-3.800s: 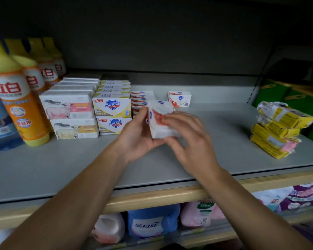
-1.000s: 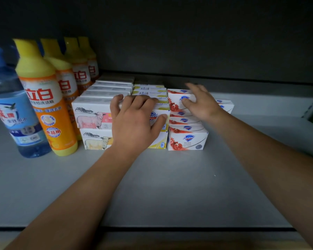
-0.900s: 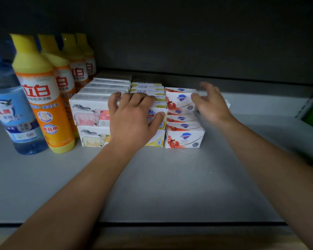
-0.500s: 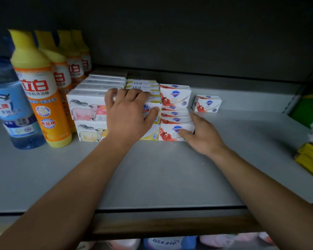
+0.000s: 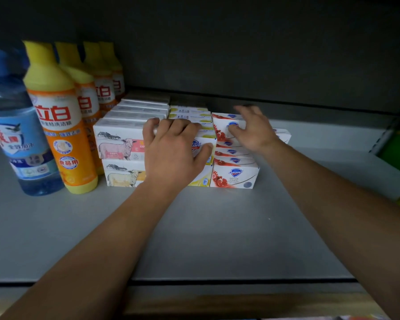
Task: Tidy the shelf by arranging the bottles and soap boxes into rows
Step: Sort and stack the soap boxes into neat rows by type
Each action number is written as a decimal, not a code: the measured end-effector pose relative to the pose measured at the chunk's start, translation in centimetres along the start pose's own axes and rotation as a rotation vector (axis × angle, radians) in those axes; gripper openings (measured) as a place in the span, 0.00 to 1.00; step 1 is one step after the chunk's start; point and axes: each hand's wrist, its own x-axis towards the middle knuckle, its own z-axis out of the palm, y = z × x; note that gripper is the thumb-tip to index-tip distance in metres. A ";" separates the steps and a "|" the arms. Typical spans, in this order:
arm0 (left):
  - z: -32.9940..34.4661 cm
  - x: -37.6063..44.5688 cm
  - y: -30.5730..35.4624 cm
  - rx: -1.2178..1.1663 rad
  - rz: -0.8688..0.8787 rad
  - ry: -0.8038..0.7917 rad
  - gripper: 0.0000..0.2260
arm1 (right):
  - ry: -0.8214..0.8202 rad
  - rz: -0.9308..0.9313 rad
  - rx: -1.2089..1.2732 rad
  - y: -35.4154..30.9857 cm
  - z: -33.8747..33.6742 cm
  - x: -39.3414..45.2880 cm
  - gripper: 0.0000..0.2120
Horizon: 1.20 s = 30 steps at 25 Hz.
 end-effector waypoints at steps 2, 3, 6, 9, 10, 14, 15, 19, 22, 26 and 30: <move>0.0 0.0 0.0 -0.001 -0.004 -0.002 0.22 | -0.039 -0.005 -0.058 -0.2 0.5 0.8 0.26; 0.0 0.1 0.0 -0.001 -0.005 -0.001 0.22 | -0.020 -0.008 -0.054 -0.2 0.6 0.9 0.24; 0.0 0.0 0.0 -0.005 -0.006 0.004 0.22 | 0.055 -0.045 -0.020 -0.1 -0.1 0.0 0.22; 0.0 0.1 0.0 -0.002 -0.010 -0.005 0.22 | 0.071 -0.067 0.007 0.3 -1.6 -1.4 0.22; 0.0 0.1 0.0 -0.003 -0.011 -0.008 0.22 | 0.052 -0.070 0.015 0.4 -1.9 -1.9 0.22; 0.0 0.1 0.0 -0.005 -0.008 0.005 0.22 | -0.033 -0.081 -0.011 -0.3 -1.6 -3.3 0.22; 0.1 0.1 0.0 -0.008 -0.007 0.012 0.22 | -0.034 -0.079 -0.013 -0.5 -1.4 -3.5 0.22; 0.2 0.1 0.0 -0.018 -0.008 0.020 0.21 | -0.031 -0.088 0.008 -0.5 -1.7 -3.8 0.22; 0.2 0.1 0.0 -0.024 -0.010 0.024 0.21 | -0.051 -0.103 0.022 -0.2 -2.0 -3.9 0.21; 0.3 0.1 -0.1 -0.024 -0.006 0.025 0.22 | -0.025 -0.121 0.024 0.0 -1.6 -4.2 0.23; 0.4 0.1 -0.1 -0.005 -0.004 0.026 0.22 | -0.022 -0.111 0.024 0.0 -1.3 -4.5 0.24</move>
